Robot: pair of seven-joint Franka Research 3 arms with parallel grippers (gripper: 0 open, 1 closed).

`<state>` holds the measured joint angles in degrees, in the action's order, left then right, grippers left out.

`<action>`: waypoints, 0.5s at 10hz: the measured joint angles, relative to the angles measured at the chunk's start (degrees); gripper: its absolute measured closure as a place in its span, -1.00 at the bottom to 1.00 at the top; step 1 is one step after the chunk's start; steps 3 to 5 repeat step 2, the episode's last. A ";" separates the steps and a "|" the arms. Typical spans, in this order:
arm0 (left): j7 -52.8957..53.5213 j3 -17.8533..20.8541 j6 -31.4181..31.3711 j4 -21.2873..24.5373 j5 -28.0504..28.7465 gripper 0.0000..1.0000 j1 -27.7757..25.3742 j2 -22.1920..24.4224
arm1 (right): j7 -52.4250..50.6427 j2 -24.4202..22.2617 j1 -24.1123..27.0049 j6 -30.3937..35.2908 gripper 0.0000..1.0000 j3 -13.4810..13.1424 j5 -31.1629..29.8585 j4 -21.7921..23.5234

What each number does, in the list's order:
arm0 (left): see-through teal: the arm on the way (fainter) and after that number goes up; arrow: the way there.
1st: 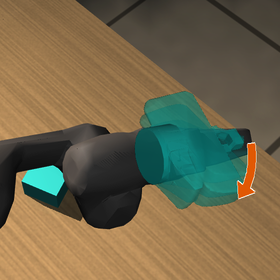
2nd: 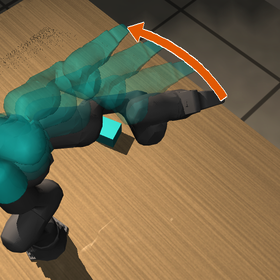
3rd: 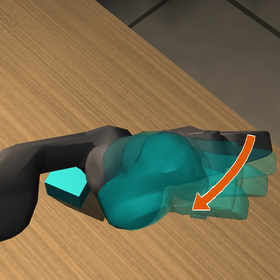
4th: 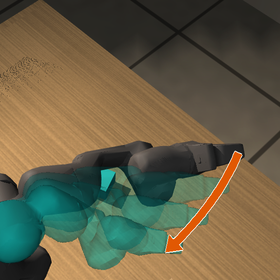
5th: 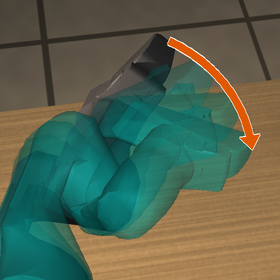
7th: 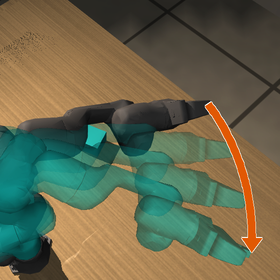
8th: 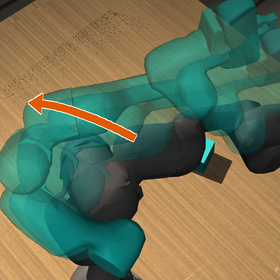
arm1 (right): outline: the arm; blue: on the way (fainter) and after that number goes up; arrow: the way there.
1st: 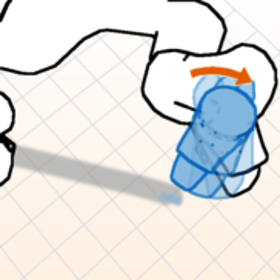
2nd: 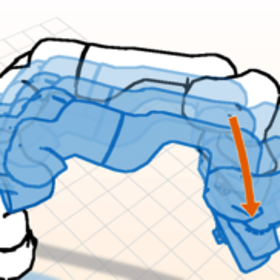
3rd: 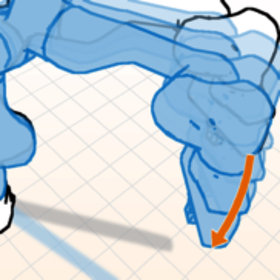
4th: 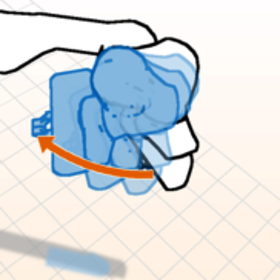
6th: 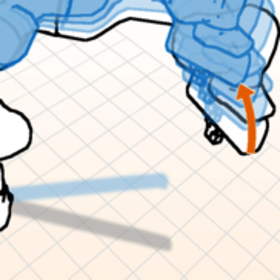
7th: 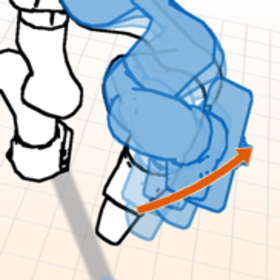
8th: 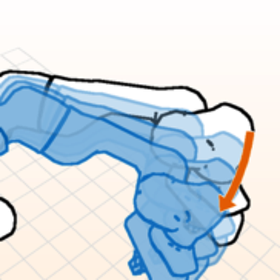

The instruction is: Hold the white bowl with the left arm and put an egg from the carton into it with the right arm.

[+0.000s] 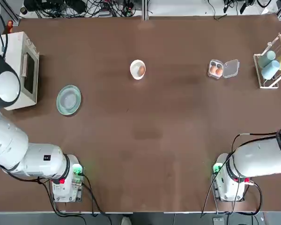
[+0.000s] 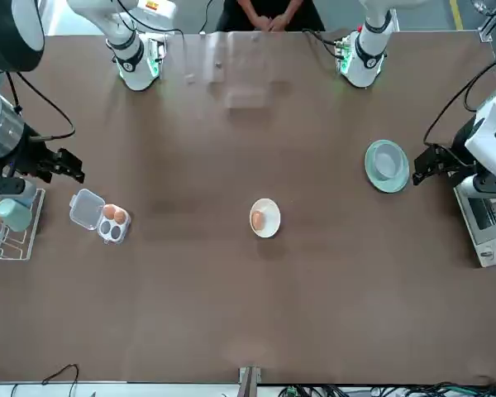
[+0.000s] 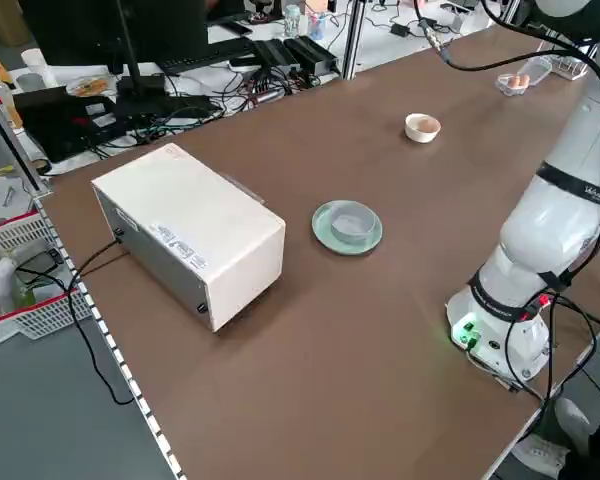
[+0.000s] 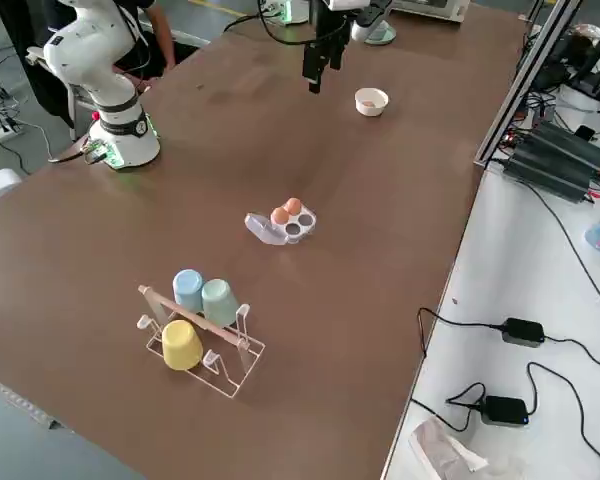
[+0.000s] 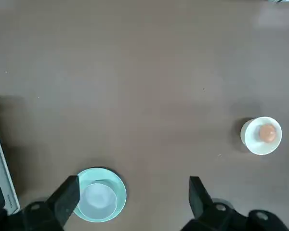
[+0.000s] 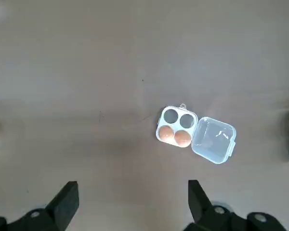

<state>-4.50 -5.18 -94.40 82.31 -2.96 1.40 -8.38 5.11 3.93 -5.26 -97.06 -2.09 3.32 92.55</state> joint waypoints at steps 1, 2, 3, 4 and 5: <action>0.00 0.19 0.00 0.00 0.01 -1.00 -0.05 0.00 | 0.00 0.00 -0.01 0.00 -1.00 0.00 0.00 0.00; 0.00 0.25 0.01 0.05 0.02 -1.00 -0.09 -0.01 | 0.01 0.00 -0.01 0.00 -1.00 0.00 0.00 0.00; 0.00 0.25 0.01 0.05 0.02 -1.00 -0.09 -0.01 | 0.01 0.00 -0.01 0.00 -1.00 0.00 0.00 0.00; 0.00 0.25 0.01 0.05 0.02 -1.00 -0.09 -0.01 | 0.01 0.00 -0.01 0.00 -1.00 0.00 0.00 0.00; 0.00 0.25 0.01 0.05 0.02 -1.00 -0.09 -0.01 | 0.01 0.00 -0.01 0.00 -1.00 0.00 0.00 0.00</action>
